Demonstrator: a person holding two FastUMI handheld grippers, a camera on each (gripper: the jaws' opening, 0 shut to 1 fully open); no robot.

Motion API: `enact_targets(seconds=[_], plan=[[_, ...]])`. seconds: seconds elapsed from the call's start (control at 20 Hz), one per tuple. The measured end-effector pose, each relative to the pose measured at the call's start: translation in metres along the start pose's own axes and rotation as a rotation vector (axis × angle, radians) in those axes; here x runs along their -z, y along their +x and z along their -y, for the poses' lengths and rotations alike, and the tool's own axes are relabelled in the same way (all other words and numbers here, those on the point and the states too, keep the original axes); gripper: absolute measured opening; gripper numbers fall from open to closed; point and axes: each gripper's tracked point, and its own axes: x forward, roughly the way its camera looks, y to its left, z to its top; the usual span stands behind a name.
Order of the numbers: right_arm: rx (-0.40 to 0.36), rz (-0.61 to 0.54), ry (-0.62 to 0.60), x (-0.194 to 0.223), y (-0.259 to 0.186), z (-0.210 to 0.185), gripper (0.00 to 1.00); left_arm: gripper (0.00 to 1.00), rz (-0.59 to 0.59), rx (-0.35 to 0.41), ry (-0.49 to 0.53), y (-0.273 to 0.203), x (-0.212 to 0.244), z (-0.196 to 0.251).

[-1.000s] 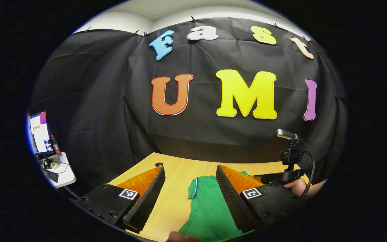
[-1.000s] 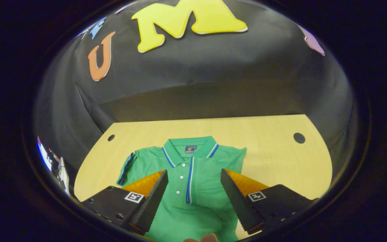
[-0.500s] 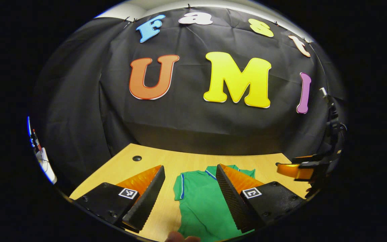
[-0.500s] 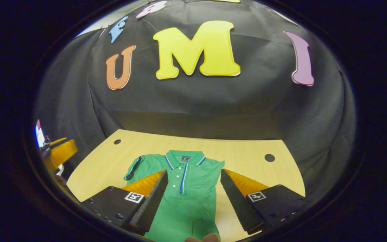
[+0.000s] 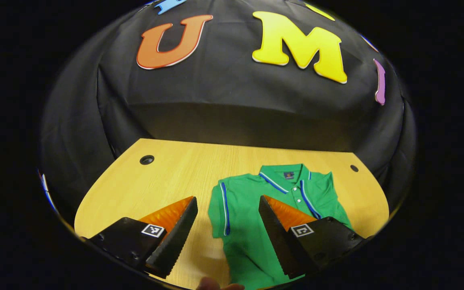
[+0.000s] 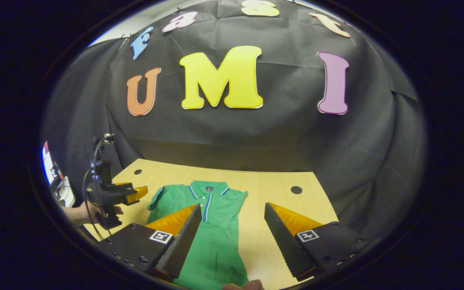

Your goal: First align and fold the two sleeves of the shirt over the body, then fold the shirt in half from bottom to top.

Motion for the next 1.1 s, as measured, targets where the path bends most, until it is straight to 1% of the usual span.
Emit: enact_targets(seconds=[0.15, 0.2, 0.25, 0.4, 0.45, 0.5, 0.55, 0.6, 0.7, 0.75, 0.9, 0.95, 1.0, 1.1], plan=[[0.012, -0.016, 0.009, 0.003, -0.006, 0.003, 0.95, 0.97, -0.070, -0.007, -0.015, 0.028, 0.023, -0.006], [0.002, -0.033, 0.025, 0.006, -0.009, 0.000, 0.95, 1.00, -0.093, -0.005, -0.019, 0.036, 0.032, -0.007], [-0.004, -0.044, 0.035, 0.009, -0.009, -0.002, 0.95, 0.98, -0.114, -0.009, -0.019, 0.041, 0.039, -0.009], [-0.019, -0.067, 0.047, 0.015, -0.014, -0.009, 0.95, 0.97, -0.160, -0.041, -0.003, 0.054, 0.054, -0.019], [-0.030, -0.087, 0.071, 0.021, -0.015, -0.013, 0.92, 0.98, -0.175, -0.047, 0.003, 0.057, 0.060, -0.020], [-0.047, -0.094, 0.106, 0.020, -0.016, -0.018, 0.96, 0.97, -0.190, -0.045, 0.008, 0.059, 0.065, -0.021], [-0.053, -0.094, 0.132, 0.019, -0.015, -0.020, 0.95, 0.96, -0.206, -0.047, 0.011, 0.061, 0.069, -0.024], [-0.049, -0.089, 0.141, 0.017, -0.015, -0.018, 0.96, 0.92, -0.222, -0.051, 0.013, 0.061, 0.073, -0.029], [-0.039, -0.076, 0.145, 0.016, -0.017, -0.014, 0.95, 0.81, -0.209, -0.043, 0.004, 0.062, 0.069, -0.031], [-0.038, -0.075, 0.150, 0.017, -0.019, -0.015, 0.95, 0.78, -0.205, -0.045, 0.004, 0.063, 0.070, -0.033], [-0.047, -0.100, 0.176, 0.028, -0.019, -0.017, 0.95, 0.44, -0.211, -0.030, 0.019, 0.064, 0.071, -0.034], [-0.044, -0.107, 0.187, 0.031, -0.018, -0.018, 0.95, 0.41, -0.212, -0.028, 0.026, 0.064, 0.072, -0.037], [-0.046, -0.113, 0.196, 0.034, -0.018, -0.017, 0.95, 0.24, -0.215, -0.017, 0.027, 0.064, 0.072, -0.036], [-0.046, -0.117, 0.205, 0.037, -0.017, -0.020, 0.95, 0.12, -0.214, 0.025, 0.027, 0.063, 0.071, -0.030]])
